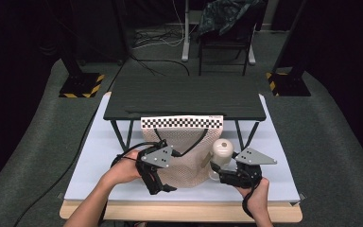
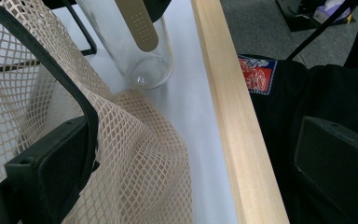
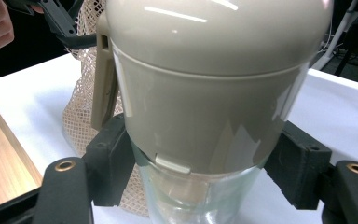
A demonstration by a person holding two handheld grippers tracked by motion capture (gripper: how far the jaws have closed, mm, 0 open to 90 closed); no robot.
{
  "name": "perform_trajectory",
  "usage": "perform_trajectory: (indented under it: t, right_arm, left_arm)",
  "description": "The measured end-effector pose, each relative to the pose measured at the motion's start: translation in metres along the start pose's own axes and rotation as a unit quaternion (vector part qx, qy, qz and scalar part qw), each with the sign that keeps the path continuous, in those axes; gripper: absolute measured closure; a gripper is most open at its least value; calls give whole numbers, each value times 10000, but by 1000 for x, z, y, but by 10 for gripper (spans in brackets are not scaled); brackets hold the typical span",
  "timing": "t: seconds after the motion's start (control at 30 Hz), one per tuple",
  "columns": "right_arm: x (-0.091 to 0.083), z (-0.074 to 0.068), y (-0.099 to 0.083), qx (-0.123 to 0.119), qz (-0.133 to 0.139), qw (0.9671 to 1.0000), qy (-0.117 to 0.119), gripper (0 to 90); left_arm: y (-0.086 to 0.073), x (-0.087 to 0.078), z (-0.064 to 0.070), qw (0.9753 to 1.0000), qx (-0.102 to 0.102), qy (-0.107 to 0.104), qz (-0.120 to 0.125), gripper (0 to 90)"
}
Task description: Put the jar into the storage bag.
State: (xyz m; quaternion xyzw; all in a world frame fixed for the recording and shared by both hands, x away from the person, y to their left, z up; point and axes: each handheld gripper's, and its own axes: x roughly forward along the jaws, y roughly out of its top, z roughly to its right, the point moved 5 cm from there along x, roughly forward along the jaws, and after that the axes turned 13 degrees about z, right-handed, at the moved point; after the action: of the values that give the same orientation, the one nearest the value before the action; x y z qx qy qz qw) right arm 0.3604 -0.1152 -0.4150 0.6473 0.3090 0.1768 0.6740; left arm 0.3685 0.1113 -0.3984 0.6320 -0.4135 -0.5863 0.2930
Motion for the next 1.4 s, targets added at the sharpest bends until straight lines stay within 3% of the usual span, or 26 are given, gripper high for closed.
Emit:
perform_trajectory:
  t: [0.47, 1.4]
  right_arm:
    - [-4, 2, 8, 66, -28, 9999, -98, 292]
    - [7, -5, 35, 91, 69, 9998, 141, 292]
  left_arm:
    - [0, 2, -1, 10000, -8, 10, -32, 0]
    - [-1, 4, 0, 9999, 15, 68, -109, 0]
